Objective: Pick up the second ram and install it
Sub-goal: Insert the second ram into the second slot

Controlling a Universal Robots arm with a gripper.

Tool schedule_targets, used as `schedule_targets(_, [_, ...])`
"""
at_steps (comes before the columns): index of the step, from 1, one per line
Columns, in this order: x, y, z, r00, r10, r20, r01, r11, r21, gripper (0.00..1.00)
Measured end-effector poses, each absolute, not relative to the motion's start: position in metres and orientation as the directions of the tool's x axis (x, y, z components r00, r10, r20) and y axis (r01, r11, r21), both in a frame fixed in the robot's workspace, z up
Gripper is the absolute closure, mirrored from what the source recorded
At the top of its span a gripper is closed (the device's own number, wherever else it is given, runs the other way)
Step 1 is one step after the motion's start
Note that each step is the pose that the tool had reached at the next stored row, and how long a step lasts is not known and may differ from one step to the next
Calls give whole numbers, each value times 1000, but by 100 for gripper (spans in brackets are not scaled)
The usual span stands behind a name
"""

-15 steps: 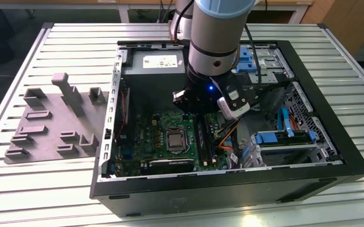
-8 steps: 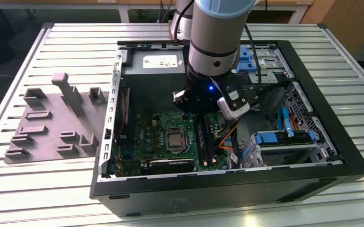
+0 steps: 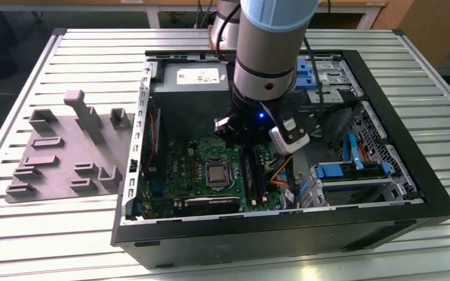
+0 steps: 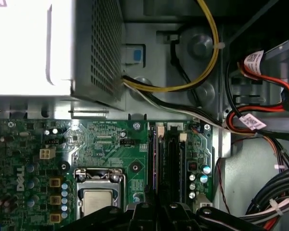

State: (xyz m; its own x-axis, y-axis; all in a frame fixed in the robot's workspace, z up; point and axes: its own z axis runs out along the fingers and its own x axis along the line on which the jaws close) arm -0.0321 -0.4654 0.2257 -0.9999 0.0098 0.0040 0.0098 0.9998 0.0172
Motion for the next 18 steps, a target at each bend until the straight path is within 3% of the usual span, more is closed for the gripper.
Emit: schedule_targets(18, [-30, -474, 217, -1000, 27, 4, 27, 999, 21, 86])
